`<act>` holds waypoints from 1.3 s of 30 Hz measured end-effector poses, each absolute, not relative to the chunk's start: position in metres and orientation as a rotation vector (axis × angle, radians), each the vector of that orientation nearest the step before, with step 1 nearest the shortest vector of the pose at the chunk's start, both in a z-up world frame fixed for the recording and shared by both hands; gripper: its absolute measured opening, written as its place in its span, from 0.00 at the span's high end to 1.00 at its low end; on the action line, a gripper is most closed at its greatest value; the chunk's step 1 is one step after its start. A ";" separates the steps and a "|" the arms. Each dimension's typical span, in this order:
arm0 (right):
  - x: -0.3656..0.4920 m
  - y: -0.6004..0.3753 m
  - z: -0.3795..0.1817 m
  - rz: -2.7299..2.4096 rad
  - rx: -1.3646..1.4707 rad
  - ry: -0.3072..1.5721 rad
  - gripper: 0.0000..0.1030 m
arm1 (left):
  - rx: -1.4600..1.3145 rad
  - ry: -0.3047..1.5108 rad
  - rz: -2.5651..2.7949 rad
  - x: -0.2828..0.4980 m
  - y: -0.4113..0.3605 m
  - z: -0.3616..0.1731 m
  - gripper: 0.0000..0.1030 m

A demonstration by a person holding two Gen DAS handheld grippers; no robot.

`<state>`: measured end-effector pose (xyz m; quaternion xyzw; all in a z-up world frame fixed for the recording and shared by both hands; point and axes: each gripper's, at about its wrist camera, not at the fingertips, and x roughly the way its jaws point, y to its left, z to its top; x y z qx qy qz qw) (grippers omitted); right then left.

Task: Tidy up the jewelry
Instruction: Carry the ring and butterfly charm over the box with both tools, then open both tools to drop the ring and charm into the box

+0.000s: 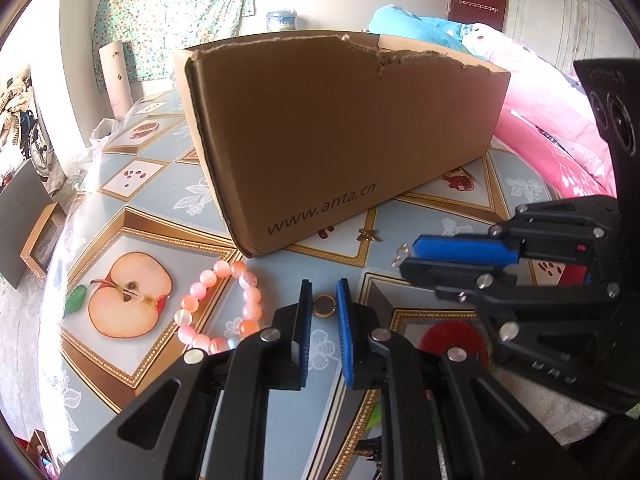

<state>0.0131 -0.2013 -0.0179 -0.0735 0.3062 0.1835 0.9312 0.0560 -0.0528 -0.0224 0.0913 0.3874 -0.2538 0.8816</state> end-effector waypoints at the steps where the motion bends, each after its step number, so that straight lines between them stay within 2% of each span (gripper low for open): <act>1: 0.012 -0.203 -0.016 0.373 -0.147 0.622 0.90 | 0.190 0.804 -0.529 0.055 -0.053 -0.021 0.89; 7: -0.007 -0.216 0.001 0.371 -0.124 0.545 0.90 | 0.183 0.751 -0.546 0.042 -0.053 0.001 0.89; 13: -0.027 -0.240 0.045 0.356 -0.094 0.395 0.90 | 0.132 0.601 -0.621 0.031 -0.058 0.070 0.89; 18: -0.015 -0.270 0.083 0.378 -0.023 0.299 0.90 | 0.114 0.548 -0.668 0.057 -0.072 0.107 0.89; 21: 0.017 -0.287 0.094 0.424 0.041 0.336 0.89 | 0.128 0.590 -0.641 0.093 -0.087 0.108 0.89; 31: 0.138 -0.299 0.077 0.491 0.150 0.652 0.87 | 0.126 0.826 -0.514 0.192 -0.126 0.072 0.88; 36: 0.134 -0.303 0.082 0.493 0.174 0.637 0.84 | 0.079 0.836 -0.502 0.195 -0.118 0.065 0.87; 39: 0.123 -0.312 0.088 0.501 0.206 0.593 0.84 | 0.075 0.785 -0.486 0.186 -0.111 0.072 0.82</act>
